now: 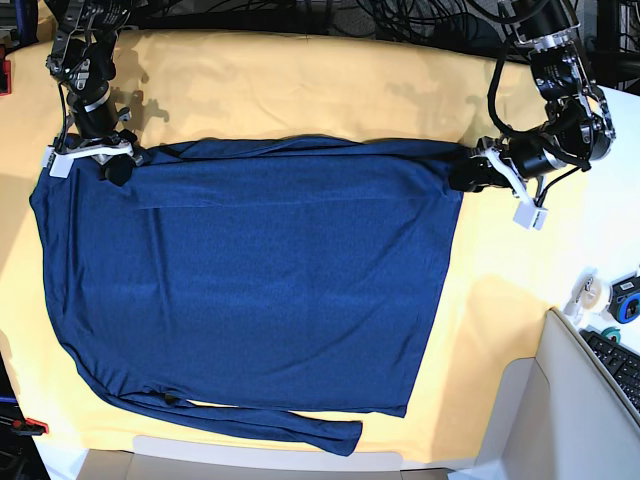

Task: Fold the T-shirt properly
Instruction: 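Lift the collar edge and fold it over the shirt body, then release the shirt and raise both grippers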

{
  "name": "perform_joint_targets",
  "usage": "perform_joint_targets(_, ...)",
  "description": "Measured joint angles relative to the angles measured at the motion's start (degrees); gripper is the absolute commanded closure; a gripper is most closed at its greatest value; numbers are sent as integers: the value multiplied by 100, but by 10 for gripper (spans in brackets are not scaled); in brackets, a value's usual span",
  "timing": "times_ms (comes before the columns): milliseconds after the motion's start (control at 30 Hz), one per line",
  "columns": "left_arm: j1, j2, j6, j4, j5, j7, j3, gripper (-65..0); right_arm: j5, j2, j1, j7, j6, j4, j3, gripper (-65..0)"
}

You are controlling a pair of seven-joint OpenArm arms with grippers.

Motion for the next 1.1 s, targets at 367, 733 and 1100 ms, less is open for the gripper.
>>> perform_joint_targets(367,31,-208,22,0,20,-11,22,-229,57,0,-92,-2,-2,109,20,-92)
perform_joint_targets(733,195,-481,22,15,-15,-125,-474,-228,297,50,103,9,-22,341,44,-92)
perform_joint_targets(1100,205,-496,2,800,-4,-164,-848,-228,496,-31,216,17,0,678,1362,-92)
